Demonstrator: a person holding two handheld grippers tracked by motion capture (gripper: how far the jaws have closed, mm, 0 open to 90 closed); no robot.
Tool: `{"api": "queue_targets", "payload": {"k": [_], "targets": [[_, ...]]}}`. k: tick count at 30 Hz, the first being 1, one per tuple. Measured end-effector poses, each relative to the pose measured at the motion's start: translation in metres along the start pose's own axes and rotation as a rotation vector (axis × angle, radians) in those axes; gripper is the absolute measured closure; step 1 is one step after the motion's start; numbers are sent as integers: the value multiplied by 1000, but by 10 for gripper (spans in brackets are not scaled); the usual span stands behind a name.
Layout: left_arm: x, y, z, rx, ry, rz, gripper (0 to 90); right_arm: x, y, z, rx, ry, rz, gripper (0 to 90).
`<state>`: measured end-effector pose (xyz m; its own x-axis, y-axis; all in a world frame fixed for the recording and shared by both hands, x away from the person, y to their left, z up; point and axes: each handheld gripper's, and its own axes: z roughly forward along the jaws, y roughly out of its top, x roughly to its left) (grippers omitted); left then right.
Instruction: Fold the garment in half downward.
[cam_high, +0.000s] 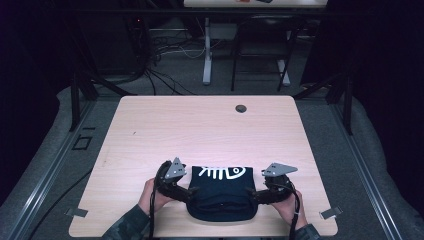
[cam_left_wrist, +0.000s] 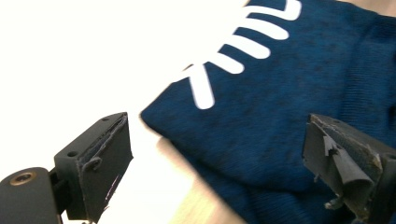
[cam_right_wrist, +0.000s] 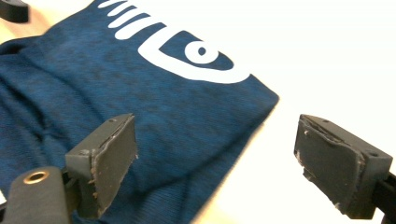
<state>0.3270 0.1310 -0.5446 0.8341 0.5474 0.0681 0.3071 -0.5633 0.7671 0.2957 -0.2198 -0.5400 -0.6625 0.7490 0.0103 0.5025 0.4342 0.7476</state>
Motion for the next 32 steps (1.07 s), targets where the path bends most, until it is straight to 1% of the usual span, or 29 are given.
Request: {"api": "queue_targets", "payload": {"k": [4, 5, 7, 9, 10, 11, 13, 14, 16, 18, 20, 21, 23, 24, 25, 27, 28, 29, 30, 32], "targets": [[10, -4, -4, 7, 38, -20, 81, -10, -4, -7, -14, -28, 39, 131], [12, -6, -5, 7, 43, -28, 81, -13, -5, -9, -20, -41, 42, 131], [18, -8, -5, 29, 51, -36, 74, -19, -8, -12, -27, -60, 62, 132], [25, -12, -5, 42, 61, -57, 67, -26, -11, -14, -23, -84, 80, 124], [30, -15, -5, 47, 66, -78, 62, -29, -13, -15, -22, -94, 91, 122], [33, -16, -5, 51, 69, -84, 57, -33, -15, -15, -14, -103, 103, 120], [39, -20, -5, 63, 76, -112, 50, -38, -19, -15, -3, -120, 116, 119], [43, -22, -4, 64, 81, -119, 46, -41, -21, -14, -3, -131, 126, 118], [48, -25, -3, 78, 94, -134, 40, -46, -26, -11, 20, -152, 132, 115], [52, -29, 0, 101, 103, -146, 33, -50, -29, -8, 39, -159, 135, 109], [58, -35, 4, 120, 101, -171, 27, -53, -33, -4, 57, -166, 133, 104], [59, -36, 5, 125, 105, -173, 23, -55, -35, -2, 77, -171, 136, 103], [63, -40, 8, 134, 111, -187, 19, -58, -39, 2, 82, -172, 144, 101], [65, -42, 9, 137, 116, -193, 17, -59, -40, 3, 95, -179, 145, 101], [67, -43, 9, 140, 120, -198, 17, -60, -41, 5, 100, -173, 146, 99], [69, -46, 11, 144, 127, -211, 17, -61, -43, 7, 118, -180, 148, 98], [71, -47, 11, 148, 122, -216, 17, -61, -45, 9, 121, -186, 148, 90], [71, -48, 12, 148, 119, -227, 17, -63, -46, 10, 117, -179, 155, 87], [72, -49, 13, 149, 119, -230, 16, -64, -47, 10, 102, -173, 162, 82], [72, -49, 13, 150, 125, -224, 10, -65, -48, 11, 92, -172, 158, 72]]}}
